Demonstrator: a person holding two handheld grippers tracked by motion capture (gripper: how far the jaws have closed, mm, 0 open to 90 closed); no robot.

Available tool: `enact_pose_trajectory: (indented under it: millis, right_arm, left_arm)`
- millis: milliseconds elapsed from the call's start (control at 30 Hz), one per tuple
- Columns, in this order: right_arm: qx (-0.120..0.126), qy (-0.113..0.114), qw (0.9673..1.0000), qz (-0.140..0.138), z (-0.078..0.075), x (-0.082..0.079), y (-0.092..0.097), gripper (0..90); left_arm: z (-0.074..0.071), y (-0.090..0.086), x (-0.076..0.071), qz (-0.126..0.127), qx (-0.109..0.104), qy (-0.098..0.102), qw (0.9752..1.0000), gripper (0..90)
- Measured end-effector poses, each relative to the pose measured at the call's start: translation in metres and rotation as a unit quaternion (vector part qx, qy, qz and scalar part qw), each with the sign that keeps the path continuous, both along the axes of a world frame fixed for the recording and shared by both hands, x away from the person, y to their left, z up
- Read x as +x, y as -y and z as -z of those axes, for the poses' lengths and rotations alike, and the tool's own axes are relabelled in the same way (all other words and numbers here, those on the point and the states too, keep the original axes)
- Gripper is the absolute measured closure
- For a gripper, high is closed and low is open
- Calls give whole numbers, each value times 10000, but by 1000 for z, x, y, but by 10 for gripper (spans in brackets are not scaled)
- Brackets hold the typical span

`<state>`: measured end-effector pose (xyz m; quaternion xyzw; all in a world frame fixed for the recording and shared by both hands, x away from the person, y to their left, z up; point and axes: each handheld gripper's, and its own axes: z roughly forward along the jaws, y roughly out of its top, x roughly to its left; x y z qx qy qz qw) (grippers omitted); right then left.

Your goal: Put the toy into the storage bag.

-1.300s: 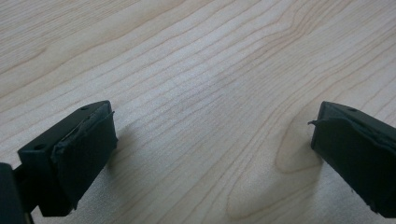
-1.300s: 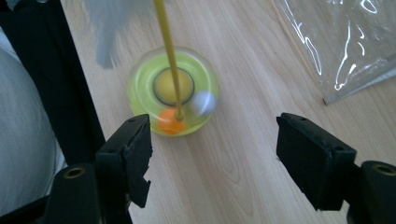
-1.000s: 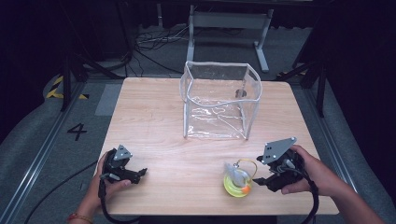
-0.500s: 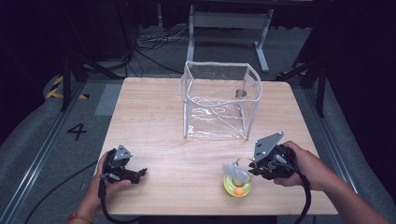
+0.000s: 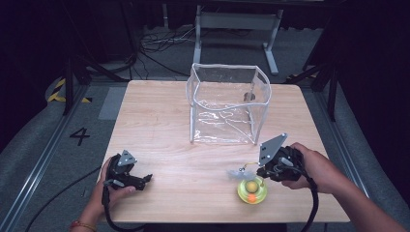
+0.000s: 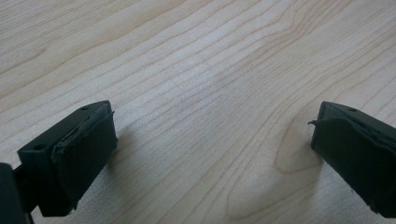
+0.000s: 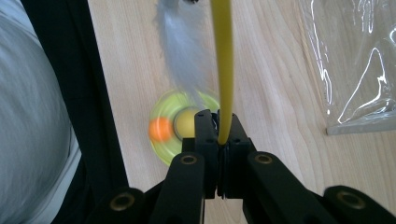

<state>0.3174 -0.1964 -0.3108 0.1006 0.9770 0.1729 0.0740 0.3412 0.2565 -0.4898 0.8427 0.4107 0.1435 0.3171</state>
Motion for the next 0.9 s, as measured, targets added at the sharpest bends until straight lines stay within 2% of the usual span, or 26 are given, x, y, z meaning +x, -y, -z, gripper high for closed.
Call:
enact_pose_trajectory:
  millis: [300,600,900]
  right_arm:
    - [-20,167,9997,194,-18,5,16,883]
    - [-19,336,9979,548,-36,15,42,883]
    - [0,386,9942,1004,-48,31,72,883]
  left_arm:
    - [0,0,0,-3,-1,2,10000,4]
    - [0,0,0,2,4,2,10000,4]
    - [0,0,0,-2,-1,-1,10000,5]
